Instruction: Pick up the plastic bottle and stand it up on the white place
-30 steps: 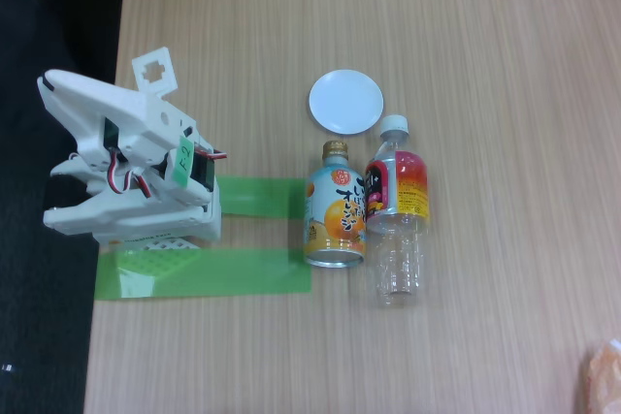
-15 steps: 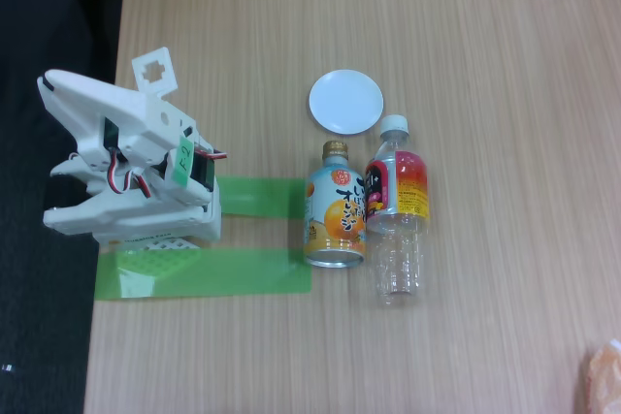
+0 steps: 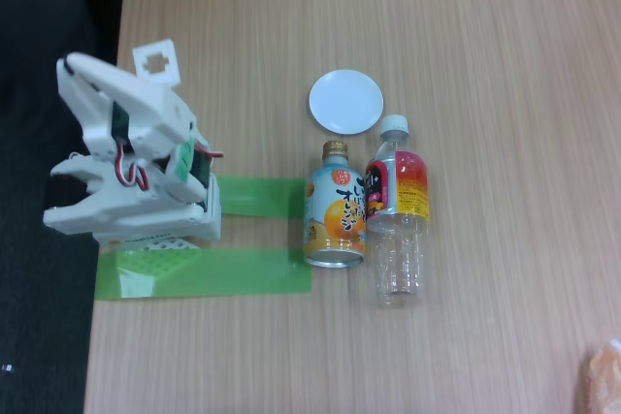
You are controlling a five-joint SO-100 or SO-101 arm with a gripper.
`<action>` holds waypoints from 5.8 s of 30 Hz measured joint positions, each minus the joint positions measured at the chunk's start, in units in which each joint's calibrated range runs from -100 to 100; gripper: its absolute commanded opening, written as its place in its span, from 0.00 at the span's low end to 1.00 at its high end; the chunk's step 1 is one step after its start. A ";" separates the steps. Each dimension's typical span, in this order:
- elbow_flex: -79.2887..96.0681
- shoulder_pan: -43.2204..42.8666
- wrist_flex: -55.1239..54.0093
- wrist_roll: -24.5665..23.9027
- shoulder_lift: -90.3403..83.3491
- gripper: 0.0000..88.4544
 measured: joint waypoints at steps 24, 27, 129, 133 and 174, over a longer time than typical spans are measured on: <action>-52.69 -0.15 114.87 3.00 8.08 0.29; -59.65 -0.15 121.41 3.00 14.90 0.29; -64.80 -17.26 152.25 -10.57 72.05 0.29; -61.55 -17.56 147.58 -10.57 72.05 0.29; -63.35 -23.76 130.93 -10.57 94.44 0.29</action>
